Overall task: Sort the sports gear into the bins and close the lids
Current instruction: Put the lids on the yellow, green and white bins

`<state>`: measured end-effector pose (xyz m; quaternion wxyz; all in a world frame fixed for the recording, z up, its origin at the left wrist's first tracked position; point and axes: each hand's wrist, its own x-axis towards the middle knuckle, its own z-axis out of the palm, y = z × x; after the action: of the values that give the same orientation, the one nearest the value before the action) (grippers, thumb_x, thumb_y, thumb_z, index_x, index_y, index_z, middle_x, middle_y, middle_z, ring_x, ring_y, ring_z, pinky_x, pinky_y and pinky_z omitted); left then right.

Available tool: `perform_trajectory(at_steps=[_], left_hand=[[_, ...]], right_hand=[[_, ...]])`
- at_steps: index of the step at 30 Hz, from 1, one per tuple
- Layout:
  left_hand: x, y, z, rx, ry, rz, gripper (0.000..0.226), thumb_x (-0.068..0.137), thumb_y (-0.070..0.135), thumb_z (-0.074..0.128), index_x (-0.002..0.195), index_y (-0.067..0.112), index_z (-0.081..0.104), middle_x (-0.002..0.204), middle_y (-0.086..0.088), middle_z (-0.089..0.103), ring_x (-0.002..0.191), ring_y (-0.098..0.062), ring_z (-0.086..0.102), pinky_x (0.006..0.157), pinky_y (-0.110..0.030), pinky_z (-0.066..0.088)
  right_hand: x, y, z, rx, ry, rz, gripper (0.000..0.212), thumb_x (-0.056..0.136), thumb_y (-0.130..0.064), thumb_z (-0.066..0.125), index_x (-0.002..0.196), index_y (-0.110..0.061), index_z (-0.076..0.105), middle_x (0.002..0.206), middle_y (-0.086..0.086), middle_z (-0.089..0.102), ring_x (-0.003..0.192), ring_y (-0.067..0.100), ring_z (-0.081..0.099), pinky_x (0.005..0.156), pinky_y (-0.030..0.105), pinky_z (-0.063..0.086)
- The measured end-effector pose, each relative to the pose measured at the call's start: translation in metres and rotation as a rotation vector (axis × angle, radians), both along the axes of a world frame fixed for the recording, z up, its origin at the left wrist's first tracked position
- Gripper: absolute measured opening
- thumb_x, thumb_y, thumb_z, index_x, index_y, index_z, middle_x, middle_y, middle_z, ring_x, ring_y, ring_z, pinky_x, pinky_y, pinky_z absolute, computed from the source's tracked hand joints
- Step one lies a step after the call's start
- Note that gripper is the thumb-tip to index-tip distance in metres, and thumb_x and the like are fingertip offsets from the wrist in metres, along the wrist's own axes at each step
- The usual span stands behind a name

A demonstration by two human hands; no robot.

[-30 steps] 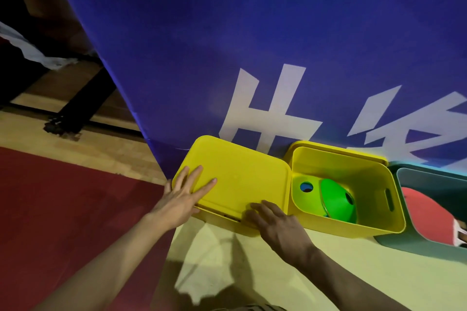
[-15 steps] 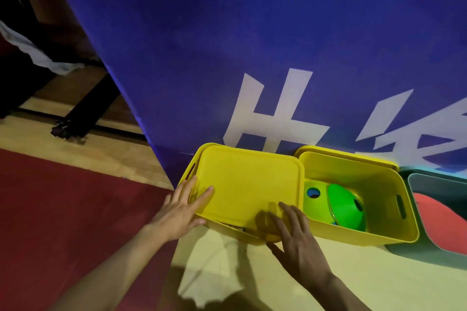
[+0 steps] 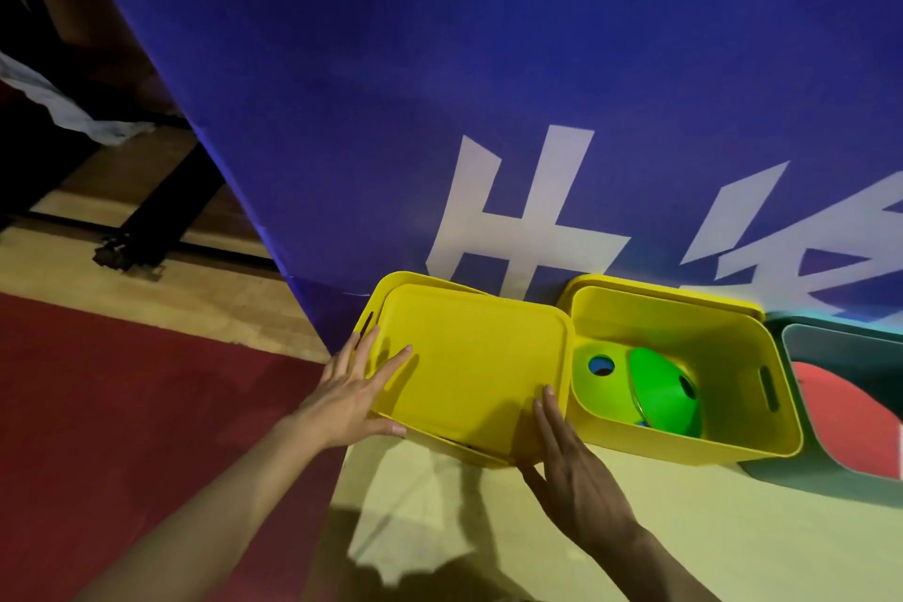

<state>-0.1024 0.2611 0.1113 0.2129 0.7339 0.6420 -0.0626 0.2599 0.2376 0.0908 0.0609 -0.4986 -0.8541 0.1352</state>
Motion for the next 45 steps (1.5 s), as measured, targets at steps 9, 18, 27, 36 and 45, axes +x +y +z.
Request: perform_trajectory(at_steps=[9,18,27,36,45], left_hand=[[-0.009,0.004,0.001,-0.043,-0.095,0.077,0.113,0.075,0.088,0.051,0.156,0.049,-0.018,0.164,-0.004,-0.032,0.155,-0.03,-0.018,0.125,-0.053,0.012],[-0.004,0.013,0.004,-0.155,-0.12,0.163,0.129,0.066,0.092,0.052,0.156,0.042,-0.025,0.17,-0.015,-0.004,0.156,-0.037,0.001,0.125,-0.053,0.01],[-0.018,0.018,0.003,0.156,-0.452,0.516,0.082,0.097,0.049,0.061,0.162,0.017,0.022,0.155,-0.017,0.04,0.146,-0.035,0.034,0.116,-0.044,0.031],[-0.015,0.021,0.009,0.045,-0.299,0.623,0.076,0.103,0.036,0.056,0.164,0.018,0.014,0.147,-0.025,0.034,0.144,-0.045,0.024,0.119,-0.045,0.019],[-0.027,0.019,0.002,0.008,-0.603,0.839,0.04,0.106,0.012,0.049,0.142,0.029,0.046,0.135,-0.013,0.038,0.113,-0.04,0.056,0.058,-0.053,0.063]], right_hand=[[0.014,0.001,0.004,-0.034,0.143,-0.078,0.101,0.085,-0.049,0.074,0.161,-0.007,0.023,0.171,0.005,0.016,0.115,0.027,0.069,0.084,0.04,0.061],[0.034,-0.018,-0.006,-0.091,0.253,-0.215,0.097,0.089,-0.061,0.059,0.164,-0.018,0.015,0.172,-0.011,0.007,0.122,0.023,0.066,0.084,0.043,0.061],[0.009,0.003,0.005,-0.111,0.371,-0.146,0.072,0.1,-0.052,0.057,0.158,-0.016,0.036,0.168,-0.01,0.023,0.144,0.009,0.041,0.114,0.026,0.039],[-0.018,0.026,0.006,-0.273,0.462,-0.383,0.071,0.096,-0.02,0.07,0.157,-0.01,0.035,0.162,0.011,0.035,0.099,0.02,0.069,0.087,0.026,0.054],[-0.017,0.048,0.009,-0.346,0.439,-0.378,0.068,0.097,-0.019,0.068,0.157,-0.012,0.035,0.14,0.011,0.061,0.118,0.024,0.065,0.086,0.011,0.047]])
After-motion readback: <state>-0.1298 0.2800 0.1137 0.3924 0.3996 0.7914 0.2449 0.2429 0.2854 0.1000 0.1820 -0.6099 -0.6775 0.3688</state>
